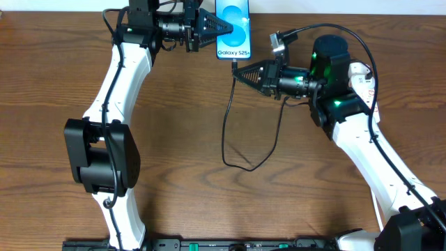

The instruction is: Plug charger to phone and switch on socket

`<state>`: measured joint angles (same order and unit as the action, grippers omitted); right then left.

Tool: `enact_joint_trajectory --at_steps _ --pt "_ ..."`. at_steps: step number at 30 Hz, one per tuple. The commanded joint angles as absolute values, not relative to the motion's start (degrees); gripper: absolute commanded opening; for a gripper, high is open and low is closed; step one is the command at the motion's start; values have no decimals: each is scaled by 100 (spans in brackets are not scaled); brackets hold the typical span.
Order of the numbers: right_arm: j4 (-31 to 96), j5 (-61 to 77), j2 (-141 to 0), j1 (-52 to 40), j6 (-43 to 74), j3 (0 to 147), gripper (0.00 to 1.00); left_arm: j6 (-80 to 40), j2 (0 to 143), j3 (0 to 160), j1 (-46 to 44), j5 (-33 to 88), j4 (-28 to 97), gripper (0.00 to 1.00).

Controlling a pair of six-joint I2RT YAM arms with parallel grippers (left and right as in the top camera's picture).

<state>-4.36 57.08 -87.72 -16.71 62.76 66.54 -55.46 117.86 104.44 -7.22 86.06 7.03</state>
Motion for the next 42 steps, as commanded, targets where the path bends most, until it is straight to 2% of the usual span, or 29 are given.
enact_joint_trajectory --at_steps 1,10,16,21,42 --pt "-674 5349 -8803 -1531 6252 6681 1 -5402 11636 10534 -749 9004 676 7" --pt "-600 5360 -8803 -1544 6257 6681 1 -5404 11633 10534 -749 9004 674 7" --pt "-484 6134 -8803 -1586 6298 6681 1 -5406 11636 10534 -742 8995 674 7" --pt "110 5787 -8803 -1741 6156 6678 1 -5728 11636 10534 -742 8938 672 7" --pt "-156 6038 -8803 -1769 6165 6681 1 -5419 11636 10534 -742 8997 672 7"
